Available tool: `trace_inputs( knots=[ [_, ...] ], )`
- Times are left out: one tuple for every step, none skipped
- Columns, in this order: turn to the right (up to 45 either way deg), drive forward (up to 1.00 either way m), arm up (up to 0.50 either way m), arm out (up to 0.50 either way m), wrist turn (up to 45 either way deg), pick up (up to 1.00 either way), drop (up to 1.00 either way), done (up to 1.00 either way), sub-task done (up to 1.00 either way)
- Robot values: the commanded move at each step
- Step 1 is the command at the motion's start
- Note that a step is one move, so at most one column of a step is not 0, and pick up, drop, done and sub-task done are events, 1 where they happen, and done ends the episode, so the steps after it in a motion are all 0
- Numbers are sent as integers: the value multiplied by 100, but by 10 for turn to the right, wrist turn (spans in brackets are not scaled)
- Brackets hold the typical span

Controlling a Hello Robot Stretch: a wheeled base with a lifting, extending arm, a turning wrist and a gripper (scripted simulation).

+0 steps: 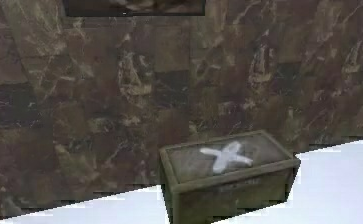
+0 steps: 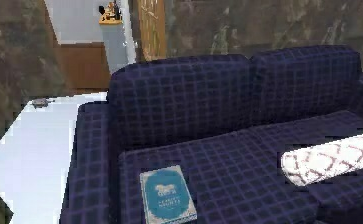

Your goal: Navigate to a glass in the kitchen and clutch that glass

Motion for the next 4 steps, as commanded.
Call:
trace_inputs(
  knots=[
    [-330, 0, 0, 0, 0, 0, 0, 0, 0],
    [0, 25, 0, 0, 0, 0, 0, 0, 0],
    [450, 0, 0, 0, 0, 0, 0, 0, 0],
    [330, 0, 0, 0, 0, 0, 0, 0, 0]
  ],
)
